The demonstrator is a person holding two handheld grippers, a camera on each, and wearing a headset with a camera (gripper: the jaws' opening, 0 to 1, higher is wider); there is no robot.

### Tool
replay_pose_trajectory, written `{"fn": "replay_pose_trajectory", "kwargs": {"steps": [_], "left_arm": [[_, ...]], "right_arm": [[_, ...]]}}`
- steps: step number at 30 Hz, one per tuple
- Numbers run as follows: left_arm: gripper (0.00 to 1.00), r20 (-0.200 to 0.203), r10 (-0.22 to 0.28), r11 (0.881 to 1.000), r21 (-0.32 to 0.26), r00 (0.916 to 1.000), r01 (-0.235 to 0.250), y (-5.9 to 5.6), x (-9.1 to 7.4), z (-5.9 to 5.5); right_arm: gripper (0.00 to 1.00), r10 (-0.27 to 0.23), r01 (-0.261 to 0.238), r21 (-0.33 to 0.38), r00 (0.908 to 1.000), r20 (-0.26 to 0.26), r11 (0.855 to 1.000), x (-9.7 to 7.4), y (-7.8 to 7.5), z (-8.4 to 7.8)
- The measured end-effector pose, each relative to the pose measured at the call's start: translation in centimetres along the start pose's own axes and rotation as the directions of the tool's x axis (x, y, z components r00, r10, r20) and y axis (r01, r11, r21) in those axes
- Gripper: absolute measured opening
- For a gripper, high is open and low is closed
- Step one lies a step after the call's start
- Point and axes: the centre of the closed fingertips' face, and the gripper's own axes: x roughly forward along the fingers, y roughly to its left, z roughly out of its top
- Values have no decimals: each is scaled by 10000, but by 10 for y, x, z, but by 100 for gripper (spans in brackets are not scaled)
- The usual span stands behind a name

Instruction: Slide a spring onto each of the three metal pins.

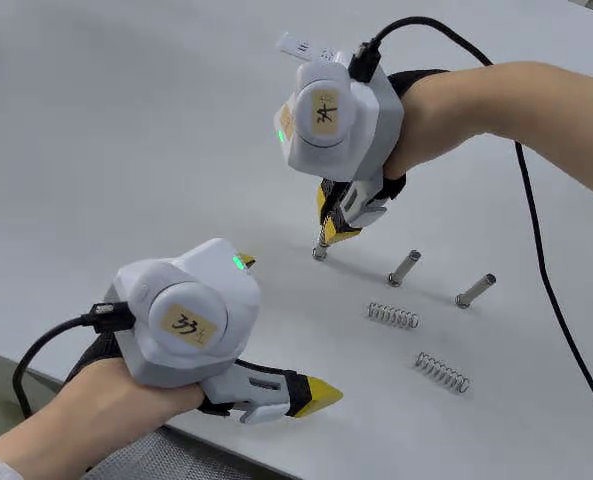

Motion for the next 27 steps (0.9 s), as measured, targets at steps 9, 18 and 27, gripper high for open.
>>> {"fn": "replay_pose_trajectory", "kwargs": {"steps": [9, 18, 27], "left_arm": [[95, 5, -9, 10000, -75, 10000, 9, -1, -1, -2], [95, -22, -59, 9999, -81, 10000, 59, -2, -2, -3], [95, 2, -26, 10000, -90, 10000, 26, -1, -3, -2]], "right_arm": [[8, -6, 6, 135, 10000, 1, 9999, 14, 1, 0], [8, -12, 11, 158, 10000, 39, 9999, 16, 5, 2], [18, 45, -51, 303, 9998, 203, 9995, 13, 9, 3]]}}
